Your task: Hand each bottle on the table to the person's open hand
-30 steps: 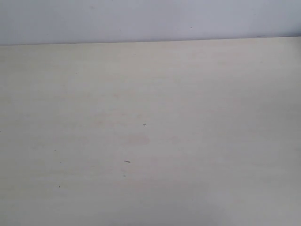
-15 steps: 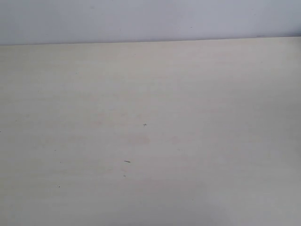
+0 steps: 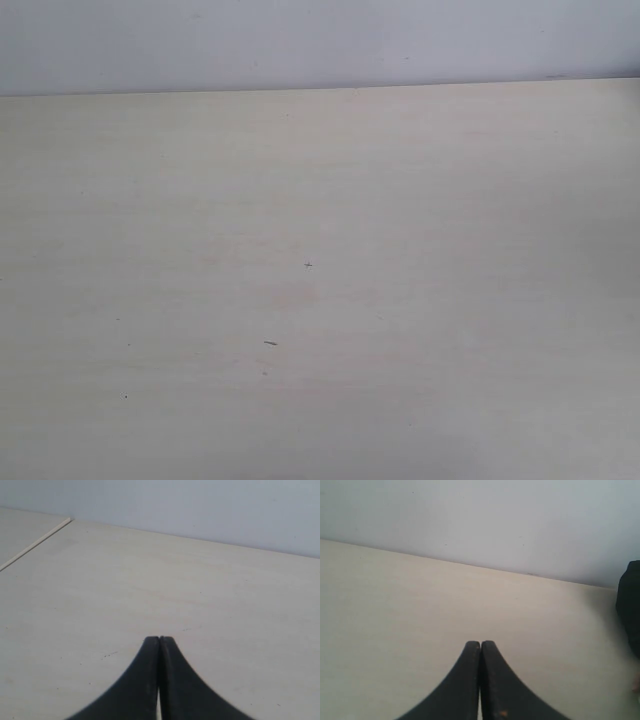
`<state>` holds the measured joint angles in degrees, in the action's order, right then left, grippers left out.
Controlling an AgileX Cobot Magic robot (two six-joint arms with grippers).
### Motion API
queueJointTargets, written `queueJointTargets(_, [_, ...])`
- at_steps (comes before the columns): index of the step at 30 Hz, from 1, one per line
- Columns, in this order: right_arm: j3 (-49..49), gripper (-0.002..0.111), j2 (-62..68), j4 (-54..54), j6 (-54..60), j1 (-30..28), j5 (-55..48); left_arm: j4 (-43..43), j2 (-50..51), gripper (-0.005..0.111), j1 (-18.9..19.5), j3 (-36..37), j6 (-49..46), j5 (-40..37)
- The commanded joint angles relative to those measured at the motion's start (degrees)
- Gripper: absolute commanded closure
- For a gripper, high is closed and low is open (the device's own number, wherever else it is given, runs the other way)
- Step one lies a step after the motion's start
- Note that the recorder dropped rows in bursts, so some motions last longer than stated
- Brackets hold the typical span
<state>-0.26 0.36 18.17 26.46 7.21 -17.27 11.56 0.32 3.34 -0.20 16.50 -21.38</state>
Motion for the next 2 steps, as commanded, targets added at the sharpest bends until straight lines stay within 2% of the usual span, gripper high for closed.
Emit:
queueJointTargets(1, [0.3,0.108,-0.4,-0.1,0.2,-0.2,-0.2,0.2,-0.3,0.107,0.1,0.2,0.2,0.8])
queueJointTargets(2, [0.3,0.108,-0.4,-0.1,0.2,-0.2,-0.2,0.2,-0.3,0.107,0.1,0.2,0.2,0.8])
